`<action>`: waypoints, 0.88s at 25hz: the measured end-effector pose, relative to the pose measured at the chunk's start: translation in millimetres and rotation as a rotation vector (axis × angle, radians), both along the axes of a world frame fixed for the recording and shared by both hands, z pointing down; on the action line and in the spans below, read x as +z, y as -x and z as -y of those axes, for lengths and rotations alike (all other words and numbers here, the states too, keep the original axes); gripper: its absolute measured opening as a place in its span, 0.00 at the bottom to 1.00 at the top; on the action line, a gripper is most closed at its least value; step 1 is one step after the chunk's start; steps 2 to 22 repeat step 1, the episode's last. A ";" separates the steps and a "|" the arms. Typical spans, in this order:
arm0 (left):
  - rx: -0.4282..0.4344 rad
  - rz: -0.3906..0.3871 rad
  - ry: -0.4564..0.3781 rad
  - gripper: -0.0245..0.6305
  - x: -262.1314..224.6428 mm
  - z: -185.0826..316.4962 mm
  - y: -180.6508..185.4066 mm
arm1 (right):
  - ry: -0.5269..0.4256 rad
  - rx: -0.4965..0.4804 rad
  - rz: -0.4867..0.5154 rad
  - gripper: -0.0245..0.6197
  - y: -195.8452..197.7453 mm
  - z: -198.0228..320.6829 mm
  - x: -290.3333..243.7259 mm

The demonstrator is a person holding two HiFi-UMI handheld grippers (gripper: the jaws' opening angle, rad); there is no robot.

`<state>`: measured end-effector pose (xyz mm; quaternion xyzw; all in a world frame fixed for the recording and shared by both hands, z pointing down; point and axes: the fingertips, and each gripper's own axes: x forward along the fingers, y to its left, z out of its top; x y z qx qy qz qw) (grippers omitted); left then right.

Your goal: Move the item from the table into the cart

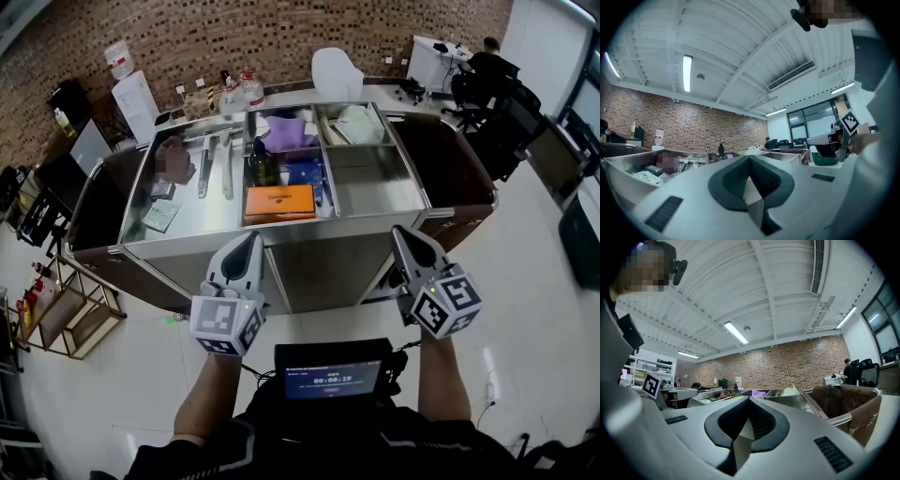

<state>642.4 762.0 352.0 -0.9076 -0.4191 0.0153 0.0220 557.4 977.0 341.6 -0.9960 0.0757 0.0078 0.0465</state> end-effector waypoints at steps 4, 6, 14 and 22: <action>-0.001 -0.001 -0.001 0.04 -0.6 0.2 0.9 | -0.001 -0.001 0.000 0.04 0.8 0.1 -0.3; -0.001 -0.001 -0.001 0.04 -0.6 0.2 0.9 | -0.001 -0.001 0.000 0.04 0.8 0.1 -0.3; -0.001 -0.001 -0.001 0.04 -0.6 0.2 0.9 | -0.001 -0.001 0.000 0.04 0.8 0.1 -0.3; -0.001 -0.001 -0.001 0.04 -0.6 0.2 0.9 | -0.001 -0.001 0.000 0.04 0.8 0.1 -0.3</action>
